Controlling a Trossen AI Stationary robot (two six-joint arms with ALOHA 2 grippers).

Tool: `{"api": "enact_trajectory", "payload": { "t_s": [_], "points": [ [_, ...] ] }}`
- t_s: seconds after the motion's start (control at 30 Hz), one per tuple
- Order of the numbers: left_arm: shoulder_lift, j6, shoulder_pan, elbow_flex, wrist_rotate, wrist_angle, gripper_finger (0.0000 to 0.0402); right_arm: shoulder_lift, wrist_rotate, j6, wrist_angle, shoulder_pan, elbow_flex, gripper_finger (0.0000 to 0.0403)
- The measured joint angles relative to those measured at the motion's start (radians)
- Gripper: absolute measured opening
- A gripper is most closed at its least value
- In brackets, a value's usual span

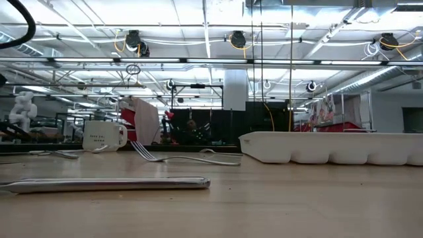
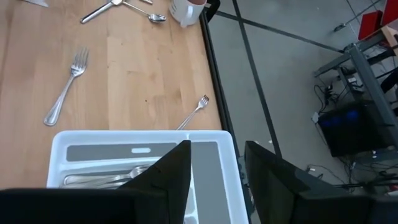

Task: Sort silverware
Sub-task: Put the silver spoon into the silverware tray

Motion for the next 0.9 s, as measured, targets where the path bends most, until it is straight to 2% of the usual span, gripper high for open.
{"api": "enact_trajectory", "payload": {
  "t_s": [0.1, 0.23, 0.4, 0.73, 0.77, 0.83, 0.9],
  "points": [
    [-0.007, 0.005, 0.0, -0.037, 0.016, 0.037, 0.0128, 0.0, 0.0, 0.005, 0.0, 0.0, 0.0, 0.0139],
    [-0.01, 0.057, 0.007, -0.054, 0.028, 0.032, 0.0037, 0.0, 0.0, 0.005, 0.001, 0.002, 0.0, 0.0139],
    [-0.01, 0.096, 0.013, -0.046, 0.03, 0.019, 0.0035, 0.0, 0.0, 0.008, 0.01, 0.002, 0.0, 0.0139],
    [-0.023, 0.105, 0.015, 0.031, -0.032, -0.067, 0.0035, 0.0, 0.0, 0.008, 0.011, 0.002, 0.0, 0.0139],
    [-0.023, 0.105, 0.016, 0.041, -0.043, -0.071, 0.0033, 0.0, 0.0, 0.008, 0.011, 0.002, 0.0, 0.0139],
    [-0.023, 0.101, 0.018, 0.06, -0.076, -0.067, 0.0004, 0.0, 0.0, 0.008, 0.01, 0.002, 0.0, 0.0139],
    [-0.019, 0.098, 0.02, 0.079, -0.09, -0.084, 0.0001, 0.0, 0.0, 0.007, 0.01, 0.002, 0.0, 0.0139]
  ]
}}
